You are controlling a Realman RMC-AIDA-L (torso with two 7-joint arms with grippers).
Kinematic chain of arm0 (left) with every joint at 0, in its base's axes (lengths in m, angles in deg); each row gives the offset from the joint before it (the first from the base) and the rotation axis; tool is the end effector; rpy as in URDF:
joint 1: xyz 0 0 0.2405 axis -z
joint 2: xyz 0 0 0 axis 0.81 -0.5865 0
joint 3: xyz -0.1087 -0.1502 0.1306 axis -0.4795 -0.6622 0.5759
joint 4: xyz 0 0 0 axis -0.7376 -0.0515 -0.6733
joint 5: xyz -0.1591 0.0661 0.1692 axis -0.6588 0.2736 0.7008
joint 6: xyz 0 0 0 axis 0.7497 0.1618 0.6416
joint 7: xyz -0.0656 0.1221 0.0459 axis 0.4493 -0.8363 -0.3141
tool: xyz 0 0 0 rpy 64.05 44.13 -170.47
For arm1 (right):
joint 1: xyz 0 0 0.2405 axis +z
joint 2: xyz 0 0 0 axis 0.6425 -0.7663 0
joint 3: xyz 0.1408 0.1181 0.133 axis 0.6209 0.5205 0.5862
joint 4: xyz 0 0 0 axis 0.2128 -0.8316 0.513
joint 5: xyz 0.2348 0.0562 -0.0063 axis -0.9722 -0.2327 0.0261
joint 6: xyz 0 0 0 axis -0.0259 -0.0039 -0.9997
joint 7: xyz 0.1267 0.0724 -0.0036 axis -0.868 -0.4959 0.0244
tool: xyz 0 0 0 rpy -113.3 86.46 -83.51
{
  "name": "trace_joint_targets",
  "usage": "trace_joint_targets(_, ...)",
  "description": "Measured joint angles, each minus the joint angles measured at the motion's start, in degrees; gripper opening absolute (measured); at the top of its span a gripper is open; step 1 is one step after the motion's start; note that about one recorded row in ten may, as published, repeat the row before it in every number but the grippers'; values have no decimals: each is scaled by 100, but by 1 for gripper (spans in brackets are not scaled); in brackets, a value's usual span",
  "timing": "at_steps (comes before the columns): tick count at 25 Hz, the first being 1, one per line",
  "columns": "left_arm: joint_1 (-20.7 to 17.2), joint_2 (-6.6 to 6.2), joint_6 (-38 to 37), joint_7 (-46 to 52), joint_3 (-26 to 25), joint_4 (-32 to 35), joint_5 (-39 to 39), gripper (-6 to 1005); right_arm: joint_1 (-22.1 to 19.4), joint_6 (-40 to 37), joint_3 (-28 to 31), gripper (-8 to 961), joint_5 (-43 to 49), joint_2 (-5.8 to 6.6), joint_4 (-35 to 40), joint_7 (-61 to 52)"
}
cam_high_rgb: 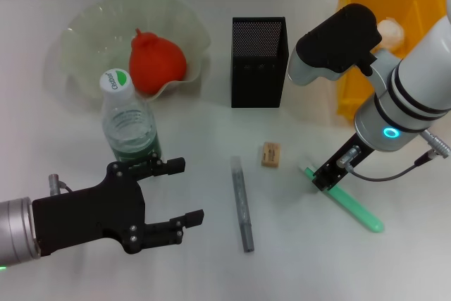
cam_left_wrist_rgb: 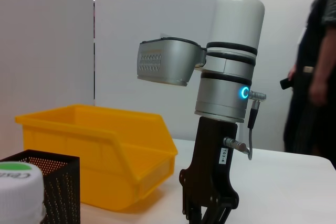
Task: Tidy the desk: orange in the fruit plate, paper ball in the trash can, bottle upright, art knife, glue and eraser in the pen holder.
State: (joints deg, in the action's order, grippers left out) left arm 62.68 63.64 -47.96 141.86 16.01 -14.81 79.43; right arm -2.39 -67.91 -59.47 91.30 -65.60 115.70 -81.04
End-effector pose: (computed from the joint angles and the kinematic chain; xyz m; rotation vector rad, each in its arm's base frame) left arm -0.2753 0.2527 -0.0228 -2.7451 -0.2513 -0.8531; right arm 0.1416 0.3457 -0.0609 -2.5042 1.0543 -0.7141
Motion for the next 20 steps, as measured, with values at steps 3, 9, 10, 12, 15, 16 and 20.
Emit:
trace_joint_targets(3,3,0,-15,0,0,-6,-2,785,4,-25,5,182,0,6,26,24)
trace_joint_targets(9,4,0,-34,0,-1,-9,-1,785,-291,-351,406,168,-1,35,876,170)
trace_joint_targets(10,4,1,-44,0,0,-9,0,785,-291,-351,406,169,-1,35,876,170)
trace_joint_targets(12,3,0,-62,0,-1,-9,1,785,-448,-548,851,172,-25,37,1346,321)
trace_joint_targets(15,3,0,-73,0,0,-11,0,785,-764,-746,1832,180,-439,42,2305,633)
trace_joint_targets(16,3,0,-73,0,0,-11,0,785,-764,-746,1832,183,-439,42,2305,633)
trace_joint_targets(20,3,0,-70,0,0,-45,0,785,-1116,-171,2753,193,-1486,39,2878,1316)
